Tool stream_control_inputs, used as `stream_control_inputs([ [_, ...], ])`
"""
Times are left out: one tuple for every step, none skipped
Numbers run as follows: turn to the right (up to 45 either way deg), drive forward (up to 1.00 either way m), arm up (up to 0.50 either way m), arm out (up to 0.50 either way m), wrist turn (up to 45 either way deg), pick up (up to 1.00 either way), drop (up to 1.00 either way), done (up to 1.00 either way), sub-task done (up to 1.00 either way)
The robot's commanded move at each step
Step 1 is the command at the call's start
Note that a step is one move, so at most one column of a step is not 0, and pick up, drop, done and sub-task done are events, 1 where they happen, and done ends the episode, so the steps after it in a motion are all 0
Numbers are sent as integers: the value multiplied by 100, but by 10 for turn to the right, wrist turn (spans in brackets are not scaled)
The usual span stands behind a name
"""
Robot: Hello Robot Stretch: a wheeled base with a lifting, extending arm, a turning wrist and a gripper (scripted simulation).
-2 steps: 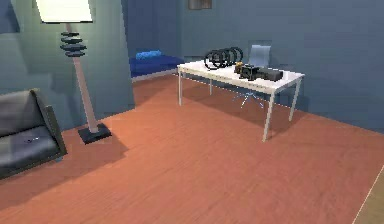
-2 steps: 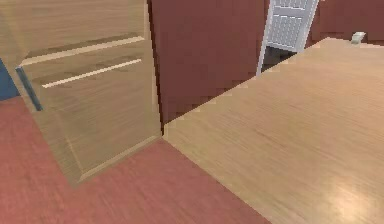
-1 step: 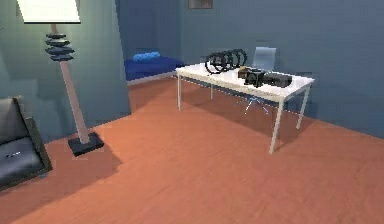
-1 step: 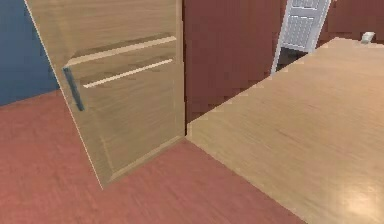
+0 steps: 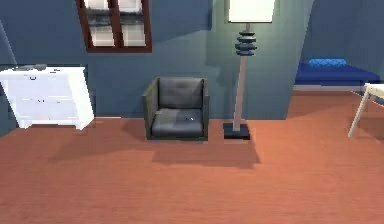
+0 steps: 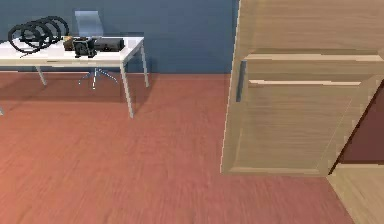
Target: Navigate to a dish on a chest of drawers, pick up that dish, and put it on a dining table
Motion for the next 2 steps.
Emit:
stream_control_inputs([
  [-300,0,0,0,0,0,0,0,0],
  [0,100,0,0,0,0,0,0,0],
])
